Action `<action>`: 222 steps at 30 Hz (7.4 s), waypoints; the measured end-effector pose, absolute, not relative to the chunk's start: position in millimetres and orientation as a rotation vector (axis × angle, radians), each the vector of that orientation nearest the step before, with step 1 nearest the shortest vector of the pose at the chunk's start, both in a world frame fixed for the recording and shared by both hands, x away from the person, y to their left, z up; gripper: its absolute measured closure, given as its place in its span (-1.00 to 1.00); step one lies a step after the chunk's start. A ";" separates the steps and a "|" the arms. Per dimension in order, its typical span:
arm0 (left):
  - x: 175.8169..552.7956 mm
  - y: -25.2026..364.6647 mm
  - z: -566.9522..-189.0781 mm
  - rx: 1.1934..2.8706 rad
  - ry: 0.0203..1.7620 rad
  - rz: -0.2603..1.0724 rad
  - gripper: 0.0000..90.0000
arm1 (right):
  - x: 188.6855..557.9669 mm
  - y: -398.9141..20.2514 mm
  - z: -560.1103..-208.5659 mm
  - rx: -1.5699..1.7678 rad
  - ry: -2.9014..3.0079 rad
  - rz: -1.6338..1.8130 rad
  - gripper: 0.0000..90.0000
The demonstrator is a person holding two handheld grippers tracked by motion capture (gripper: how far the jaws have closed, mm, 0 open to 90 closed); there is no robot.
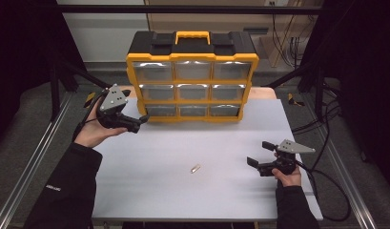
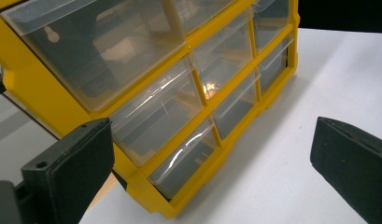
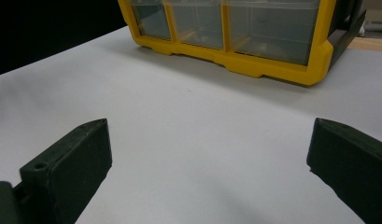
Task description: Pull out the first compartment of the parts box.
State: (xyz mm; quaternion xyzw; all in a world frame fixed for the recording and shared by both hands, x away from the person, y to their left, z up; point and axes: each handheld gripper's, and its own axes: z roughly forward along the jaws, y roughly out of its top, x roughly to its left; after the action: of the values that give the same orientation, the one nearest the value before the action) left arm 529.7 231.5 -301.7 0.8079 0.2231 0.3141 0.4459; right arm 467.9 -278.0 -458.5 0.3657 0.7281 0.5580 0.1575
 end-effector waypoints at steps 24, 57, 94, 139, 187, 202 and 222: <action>536.3 219.8 -286.4 2.044 0.519 0.826 -1.00 | 468.0 -277.9 -458.7 1.046 2.087 1.595 -0.98; 547.3 199.5 -269.6 2.111 0.422 0.951 -1.00 | 468.0 -278.0 -458.6 1.045 2.087 1.593 -0.98; 572.2 187.1 -264.6 2.171 0.219 1.186 -0.99 | 468.1 -278.1 -458.8 1.046 2.090 1.588 -0.98; 592.8 176.7 -271.5 2.267 0.064 1.476 -0.80 | 468.3 -278.3 -458.9 1.047 2.086 1.585 -0.98; 587.3 175.9 -273.1 2.195 -0.069 1.821 0.38 | 468.2 -278.5 -458.9 1.049 2.086 1.579 -0.98; 587.1 175.6 -275.0 2.179 -0.118 1.897 0.60 | 468.1 -278.5 -458.7 1.049 2.084 1.583 -0.98; 586.3 175.8 -276.4 2.174 -0.199 1.958 0.70 | 468.0 -278.6 -458.5 1.050 2.084 1.584 -0.98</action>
State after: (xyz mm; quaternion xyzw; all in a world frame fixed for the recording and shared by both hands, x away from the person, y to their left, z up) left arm 586.3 175.8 -276.4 0.7372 -0.0674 0.6642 0.1043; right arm 468.0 -278.6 -458.5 0.3674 0.7295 0.5543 0.1599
